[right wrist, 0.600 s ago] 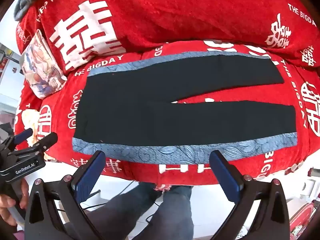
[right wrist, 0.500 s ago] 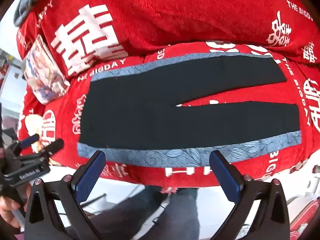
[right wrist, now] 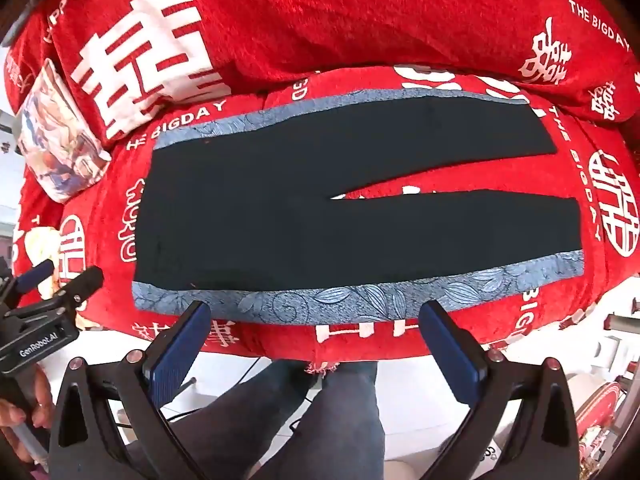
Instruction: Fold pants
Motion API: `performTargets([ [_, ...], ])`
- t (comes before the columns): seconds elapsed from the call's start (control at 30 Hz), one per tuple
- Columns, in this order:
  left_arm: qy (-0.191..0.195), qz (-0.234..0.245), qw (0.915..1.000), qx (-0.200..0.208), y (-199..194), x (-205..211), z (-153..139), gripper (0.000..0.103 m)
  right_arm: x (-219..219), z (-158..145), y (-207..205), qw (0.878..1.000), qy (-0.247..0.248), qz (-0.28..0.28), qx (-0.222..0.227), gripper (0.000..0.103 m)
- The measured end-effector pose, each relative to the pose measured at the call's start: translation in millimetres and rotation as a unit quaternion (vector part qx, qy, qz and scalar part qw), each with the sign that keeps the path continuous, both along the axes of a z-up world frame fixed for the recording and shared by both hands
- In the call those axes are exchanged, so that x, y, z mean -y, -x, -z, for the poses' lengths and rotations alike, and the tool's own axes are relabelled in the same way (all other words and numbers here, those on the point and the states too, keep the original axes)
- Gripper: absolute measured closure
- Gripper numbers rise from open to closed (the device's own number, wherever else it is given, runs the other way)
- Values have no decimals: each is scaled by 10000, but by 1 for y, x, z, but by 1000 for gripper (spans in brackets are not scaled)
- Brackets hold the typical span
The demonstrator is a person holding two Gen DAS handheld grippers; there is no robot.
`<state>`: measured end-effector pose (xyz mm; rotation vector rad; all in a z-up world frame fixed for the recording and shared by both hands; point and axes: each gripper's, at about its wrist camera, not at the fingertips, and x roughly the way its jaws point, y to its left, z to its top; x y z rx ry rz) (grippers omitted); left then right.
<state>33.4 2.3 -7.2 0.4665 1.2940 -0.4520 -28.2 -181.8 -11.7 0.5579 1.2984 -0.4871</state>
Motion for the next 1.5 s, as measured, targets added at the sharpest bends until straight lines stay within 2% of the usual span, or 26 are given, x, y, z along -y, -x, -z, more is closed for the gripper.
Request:
performTargets([
  [0.17, -21, 14, 9999, -102, -3, -4, 4, 0, -8, -2, -1, 9999, 132, -74, -59, 0],
  [0.87, 26, 208, 9998, 18, 1, -7, 0, 0, -21, -8, -3, 9995, 297, -36, -137, 0],
  [1.5, -47, 531, 9986, 49, 12, 6, -1, 0, -16, -11, 19, 9987, 302, 415, -22, 0],
])
